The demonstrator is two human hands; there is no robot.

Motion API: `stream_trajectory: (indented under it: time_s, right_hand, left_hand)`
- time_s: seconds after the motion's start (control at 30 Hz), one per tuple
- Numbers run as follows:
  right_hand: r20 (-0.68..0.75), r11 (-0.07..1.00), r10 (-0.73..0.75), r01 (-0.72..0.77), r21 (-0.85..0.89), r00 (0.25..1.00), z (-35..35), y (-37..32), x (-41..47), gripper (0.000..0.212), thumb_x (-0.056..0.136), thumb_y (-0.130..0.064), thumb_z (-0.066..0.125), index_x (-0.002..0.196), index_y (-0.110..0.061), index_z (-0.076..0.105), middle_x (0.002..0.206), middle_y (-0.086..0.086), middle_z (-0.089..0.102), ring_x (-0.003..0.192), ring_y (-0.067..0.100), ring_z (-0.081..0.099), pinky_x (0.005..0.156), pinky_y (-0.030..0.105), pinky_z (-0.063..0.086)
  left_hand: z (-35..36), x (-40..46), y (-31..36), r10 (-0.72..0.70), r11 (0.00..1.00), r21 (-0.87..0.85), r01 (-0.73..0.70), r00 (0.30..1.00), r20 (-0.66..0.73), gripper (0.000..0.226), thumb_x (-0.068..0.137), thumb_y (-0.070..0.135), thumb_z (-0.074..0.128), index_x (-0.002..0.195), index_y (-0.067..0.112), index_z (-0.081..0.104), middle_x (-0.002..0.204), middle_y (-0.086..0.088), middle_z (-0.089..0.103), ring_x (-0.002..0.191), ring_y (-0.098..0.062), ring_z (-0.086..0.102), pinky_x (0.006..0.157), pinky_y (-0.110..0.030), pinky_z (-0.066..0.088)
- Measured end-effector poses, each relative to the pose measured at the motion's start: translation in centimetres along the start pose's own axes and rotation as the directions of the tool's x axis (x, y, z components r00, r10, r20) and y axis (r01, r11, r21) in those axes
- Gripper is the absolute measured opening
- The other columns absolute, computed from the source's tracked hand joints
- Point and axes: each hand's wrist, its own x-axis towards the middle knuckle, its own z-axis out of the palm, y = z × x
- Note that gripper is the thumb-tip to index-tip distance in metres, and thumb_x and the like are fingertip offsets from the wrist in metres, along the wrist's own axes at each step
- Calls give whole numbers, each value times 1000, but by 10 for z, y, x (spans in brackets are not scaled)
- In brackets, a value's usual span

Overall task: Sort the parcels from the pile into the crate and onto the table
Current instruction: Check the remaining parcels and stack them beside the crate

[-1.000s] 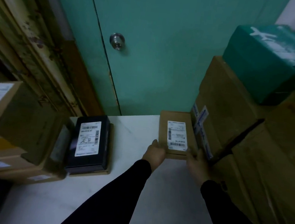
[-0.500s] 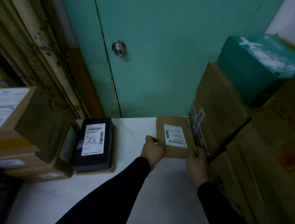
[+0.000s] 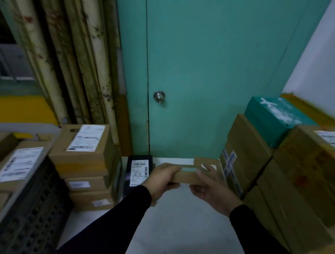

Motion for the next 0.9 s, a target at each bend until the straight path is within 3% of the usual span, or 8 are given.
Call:
stream_trajectory:
  time_s: [0.1,0.17,0.27,0.43,0.63,0.8,0.9]
  right_hand:
    - [23,994,3,0,-109,1000,24,-10,-10,47,93,-13,69,133,-20,47,103,12,66,71,22,69,67,30,61]
    - [10,995,-28,29,-93,1000,45,-13,-20,41,93,-13,69,128,-17,47,105,12,68,78,22,71,69,29,61]
    - [26,996,-62,63,-68,998,67,-12,-33,38,93,-12,69,124,-18,46,116,13,68,89,24,73,75,30,61]
    - [30,992,-105,106,-71,994,90,-5,-46,34,94,-10,68,119,-16,47,117,14,67,84,19,76,75,26,62]
    - [54,992,-110,113,-51,993,97,0,-55,36,92,-11,70,119,-18,48,121,15,66,89,22,76,78,27,62]
    - [61,985,-160,163,-61,985,101,1,-57,33,92,-10,70,116,-18,49,123,15,64,94,21,74,83,27,61]
    - [65,992,-123,123,2,990,100,0,-59,37,87,-24,71,119,-19,53,126,14,62,102,27,71,89,34,58]
  left_hand:
    - [-18,-20,7,81,996,-34,-79,996,43,34,93,14,72,122,5,58,117,-11,61,103,-18,64,83,-26,58]
    - [-30,-35,14,149,987,-56,-148,988,24,41,91,7,74,126,3,54,121,-16,57,104,-21,64,88,-26,58]
    - [-42,-53,22,223,974,-44,-223,975,2,36,89,6,75,119,5,55,118,-18,59,104,-23,65,89,-24,58]
    - [-59,-74,24,301,951,96,-295,952,-61,34,88,14,78,116,9,60,115,-17,65,100,-23,66,84,-22,57]
    - [-67,-88,27,311,942,147,-303,949,-40,41,88,19,79,122,7,59,116,-14,65,100,-22,64,86,-25,57]
    - [-69,-93,29,370,915,192,-355,928,-51,34,86,19,81,114,15,63,115,-14,66,100,-22,64,90,-32,56]
    - [-70,-95,29,345,927,168,-335,938,-28,32,87,20,80,114,14,63,119,-14,64,106,-24,63,96,-34,55]
